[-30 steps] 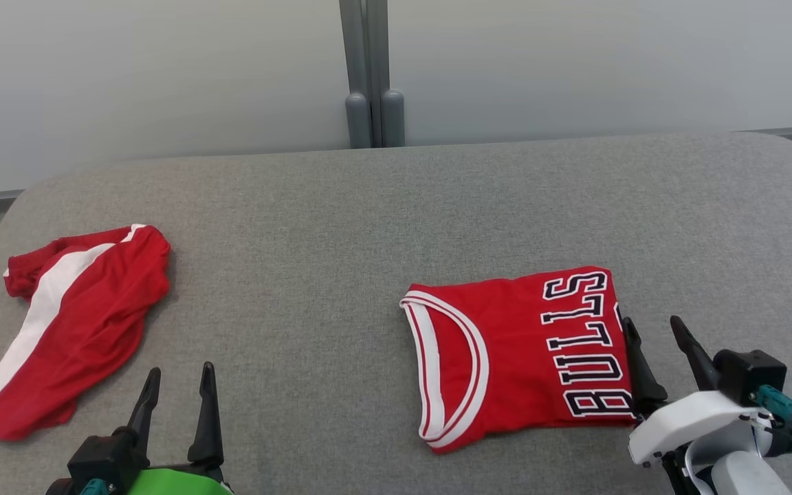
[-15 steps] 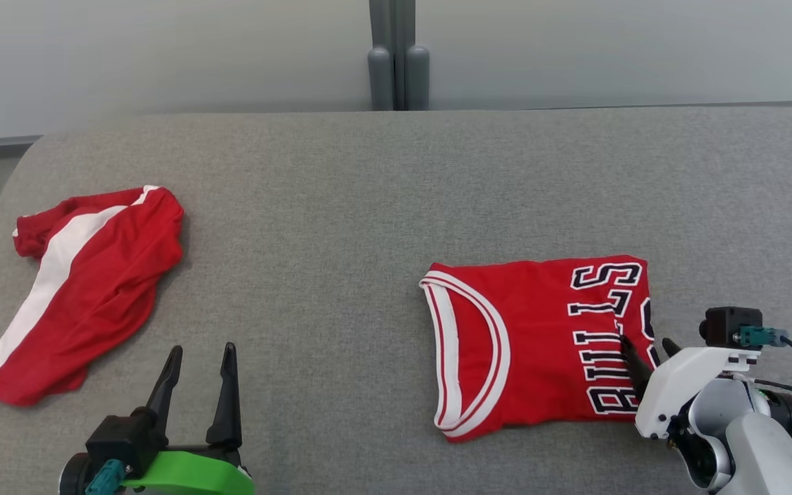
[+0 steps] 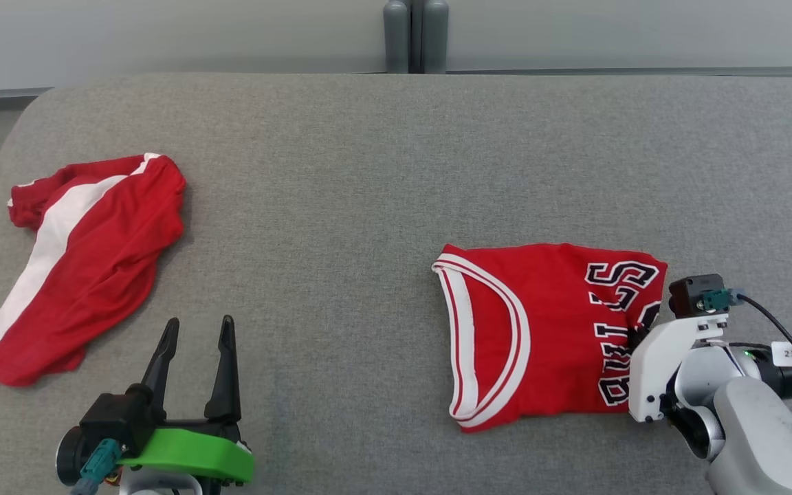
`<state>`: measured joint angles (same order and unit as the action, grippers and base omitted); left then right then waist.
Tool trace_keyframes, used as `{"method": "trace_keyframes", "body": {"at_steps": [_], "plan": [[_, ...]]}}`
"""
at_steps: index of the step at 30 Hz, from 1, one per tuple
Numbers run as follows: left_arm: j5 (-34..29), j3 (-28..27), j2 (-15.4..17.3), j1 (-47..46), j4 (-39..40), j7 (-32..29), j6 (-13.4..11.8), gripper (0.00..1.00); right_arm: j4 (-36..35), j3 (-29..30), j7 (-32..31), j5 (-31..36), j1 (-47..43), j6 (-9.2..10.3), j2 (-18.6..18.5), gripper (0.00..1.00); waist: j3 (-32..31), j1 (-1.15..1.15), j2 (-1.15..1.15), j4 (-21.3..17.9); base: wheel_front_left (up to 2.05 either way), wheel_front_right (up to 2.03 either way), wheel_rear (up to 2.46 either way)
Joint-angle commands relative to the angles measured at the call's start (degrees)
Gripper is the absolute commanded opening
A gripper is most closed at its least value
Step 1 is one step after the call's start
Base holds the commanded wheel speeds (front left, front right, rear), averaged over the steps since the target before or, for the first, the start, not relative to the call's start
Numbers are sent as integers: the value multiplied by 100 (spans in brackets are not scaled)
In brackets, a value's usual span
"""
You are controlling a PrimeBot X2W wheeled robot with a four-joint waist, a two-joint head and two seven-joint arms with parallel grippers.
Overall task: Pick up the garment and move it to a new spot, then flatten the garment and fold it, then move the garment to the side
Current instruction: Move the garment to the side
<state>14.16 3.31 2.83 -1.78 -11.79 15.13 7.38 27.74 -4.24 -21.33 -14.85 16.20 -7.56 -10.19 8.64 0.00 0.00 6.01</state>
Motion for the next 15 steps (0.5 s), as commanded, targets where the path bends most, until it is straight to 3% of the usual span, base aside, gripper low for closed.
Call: {"method": "trace_keyframes", "body": {"at_steps": [1, 8, 15], "plan": [[38, -14, 13, -109, 45, 1, 13, 100, -2, -221, -104, 59, 105, 14, -165, 0, 116, 0, 0, -142, 0, 0, 0], [-97, -26, 13, -405, 303, 1, 13, 100, -443, -1484, -202, 16, 1124, 14, -936, 0, 627, 0, 0, -810, 0, 0, 0], [-274, 152, 164, -856, 610, 0, 13, 100, -346, -1732, 159, -5, 1993, 13, -1459, 0, 1279, 0, 0, -1536, 0, 0, 0]]}}
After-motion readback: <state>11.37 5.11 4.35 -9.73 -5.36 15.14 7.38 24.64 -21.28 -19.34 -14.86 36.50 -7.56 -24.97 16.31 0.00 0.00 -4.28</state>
